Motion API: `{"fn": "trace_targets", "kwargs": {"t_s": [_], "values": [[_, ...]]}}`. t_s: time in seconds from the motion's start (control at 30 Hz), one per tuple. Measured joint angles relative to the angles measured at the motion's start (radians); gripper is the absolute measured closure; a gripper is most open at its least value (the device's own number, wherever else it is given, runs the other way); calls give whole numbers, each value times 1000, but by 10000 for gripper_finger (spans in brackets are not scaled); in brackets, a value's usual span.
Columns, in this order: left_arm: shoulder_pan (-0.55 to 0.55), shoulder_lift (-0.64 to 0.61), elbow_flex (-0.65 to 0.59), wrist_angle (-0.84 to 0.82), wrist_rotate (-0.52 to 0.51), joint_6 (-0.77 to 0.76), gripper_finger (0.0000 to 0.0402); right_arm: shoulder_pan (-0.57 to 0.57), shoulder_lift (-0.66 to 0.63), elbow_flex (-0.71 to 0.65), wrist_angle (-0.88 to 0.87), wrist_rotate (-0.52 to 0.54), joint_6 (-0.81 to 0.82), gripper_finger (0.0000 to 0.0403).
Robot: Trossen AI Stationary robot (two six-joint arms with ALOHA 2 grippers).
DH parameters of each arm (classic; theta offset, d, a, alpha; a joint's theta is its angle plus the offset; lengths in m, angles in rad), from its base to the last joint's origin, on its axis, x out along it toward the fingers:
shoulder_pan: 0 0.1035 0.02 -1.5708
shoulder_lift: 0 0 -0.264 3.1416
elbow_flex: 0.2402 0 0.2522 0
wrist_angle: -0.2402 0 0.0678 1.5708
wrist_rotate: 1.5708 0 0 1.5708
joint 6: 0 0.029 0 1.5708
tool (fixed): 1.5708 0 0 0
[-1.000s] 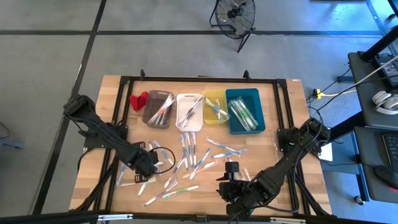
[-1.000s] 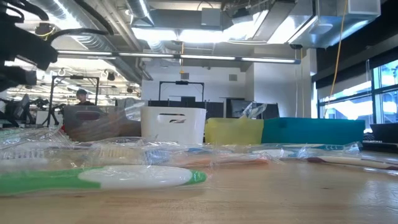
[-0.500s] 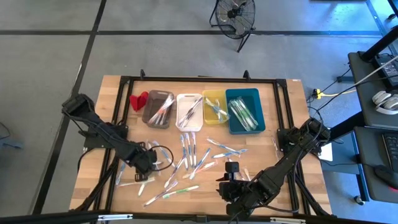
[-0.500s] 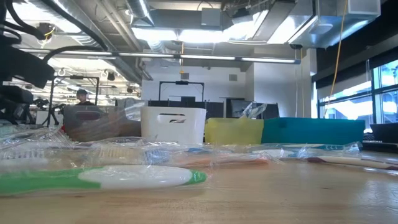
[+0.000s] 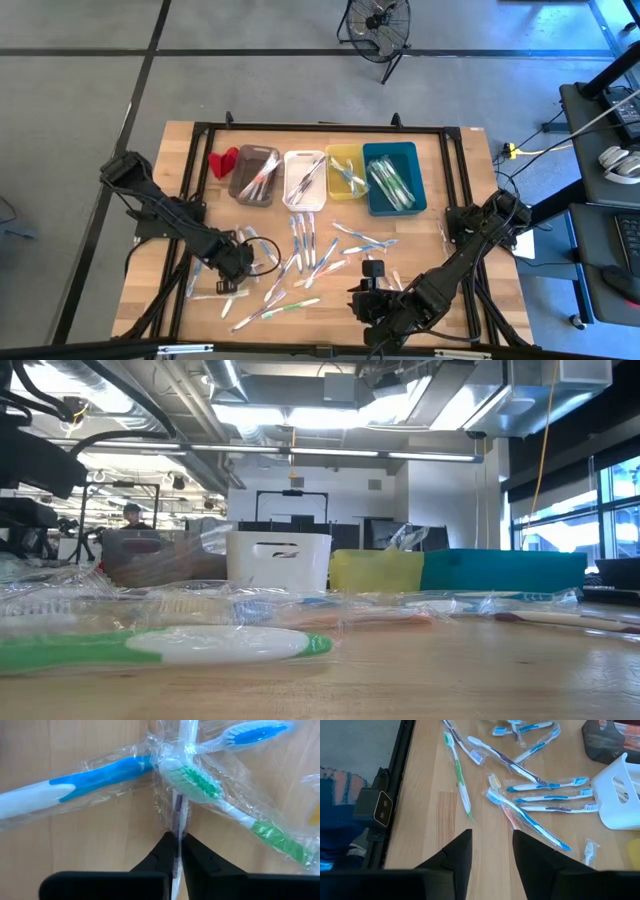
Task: Pick & Place Toothbrushes
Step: Put the purple toothbrush into the white bin
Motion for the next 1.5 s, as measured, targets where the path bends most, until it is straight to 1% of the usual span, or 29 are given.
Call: {"fn": "trace_targets", "kwargs": {"t_s": [0.1,0.3,0.4,0.53,0.6,0.7,0.83,0.97,1.03,1.07,1.17,1.27,1.37,1.5], "values": [[-1,2,30,-45,-1,13,390,0,0,0,0,0,0,266],[3,5,157,-260,-65,36,394,-2,0,0,0,0,-1,277],[14,5,213,-372,-76,31,394,-4,0,0,0,0,-1,282],[41,3,288,-458,-86,55,394,-4,0,0,0,1,-1,289],[58,3,321,-540,-120,59,394,-4,0,0,0,7,0,293],[90,3,372,-638,-200,54,394,-5,0,0,0,8,0,301],[140,3,433,-691,-333,94,394,-5,0,0,0,8,0,310],[216,2,491,-620,-506,185,394,-5,0,0,0,8,0,317],[261,-3,509,-515,-568,278,393,-5,0,0,0,9,0,321],[286,-8,512,-441,-583,344,393,-5,0,0,0,13,-1,322],[377,-13,512,-220,-563,524,393,-5,0,0,1,42,4,327],[480,-13,512,-47,-510,605,393,-5,0,0,3,67,30,332],[588,-13,512,78,-475,605,393,-5,0,0,1,90,51,337],[719,-13,512,171,-402,529,393,3,0,0,0,94,53,345]]}}
